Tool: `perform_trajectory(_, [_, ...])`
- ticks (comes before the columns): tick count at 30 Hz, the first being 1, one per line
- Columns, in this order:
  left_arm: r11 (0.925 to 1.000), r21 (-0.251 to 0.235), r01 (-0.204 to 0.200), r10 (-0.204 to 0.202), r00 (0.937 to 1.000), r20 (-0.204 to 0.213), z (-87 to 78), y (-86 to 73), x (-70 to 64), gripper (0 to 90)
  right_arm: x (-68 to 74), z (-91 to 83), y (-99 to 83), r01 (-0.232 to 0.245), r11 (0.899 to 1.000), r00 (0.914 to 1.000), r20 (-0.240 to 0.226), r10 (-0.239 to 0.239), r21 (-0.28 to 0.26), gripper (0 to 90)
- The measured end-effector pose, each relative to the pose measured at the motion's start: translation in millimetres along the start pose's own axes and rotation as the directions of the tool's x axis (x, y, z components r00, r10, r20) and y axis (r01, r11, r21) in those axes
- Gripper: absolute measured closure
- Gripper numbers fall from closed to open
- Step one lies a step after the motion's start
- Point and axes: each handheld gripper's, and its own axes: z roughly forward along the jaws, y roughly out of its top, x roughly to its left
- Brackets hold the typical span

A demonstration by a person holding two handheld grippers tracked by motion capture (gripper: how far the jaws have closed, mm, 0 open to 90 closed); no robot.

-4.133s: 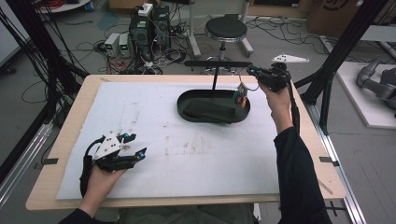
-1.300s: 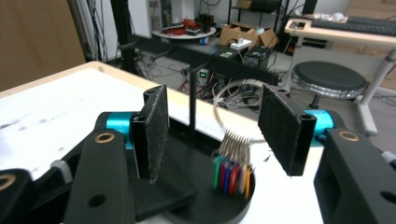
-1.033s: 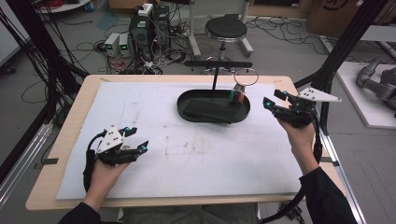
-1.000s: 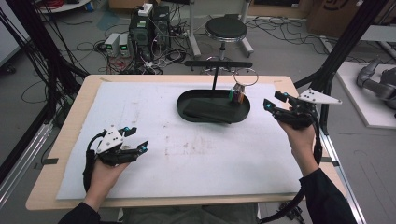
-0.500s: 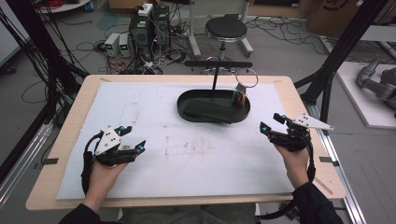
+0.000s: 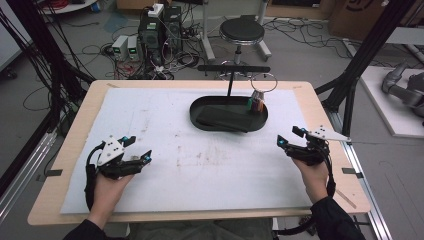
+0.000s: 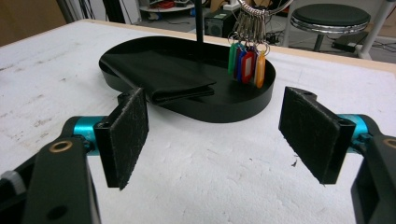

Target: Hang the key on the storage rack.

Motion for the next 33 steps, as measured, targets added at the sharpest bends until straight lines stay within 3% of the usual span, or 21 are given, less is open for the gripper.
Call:
perform_trajectory(11, [0.9999, 0.003, 0.011, -0.011, 0.9998, -0.017, -0.2, -0.7, 0.9, 26.3, -11.4, 1.3, -8.4, 0.006, 1.0, 1.0, 0.002, -0.006, 0.013, 24.6])
perform_trajectory(17, [0.9999, 0.003, 0.012, -0.012, 0.9997, -0.023, -1.2, -0.8, 1.6, 26.3, -14.7, 5.5, -12.7, 0.012, 0.999, 0.9998, 0.017, -0.013, 0.051, 24.6])
perform_trajectory(33, [0.9992, 0.029, 0.027, -0.026, 0.9992, -0.031, 1.5, -2.4, 4.2, 25.9, -13.7, 8.8, -15.9, 0.031, 0.997, 0.9992, 0.025, -0.033, 0.074, 22.8])
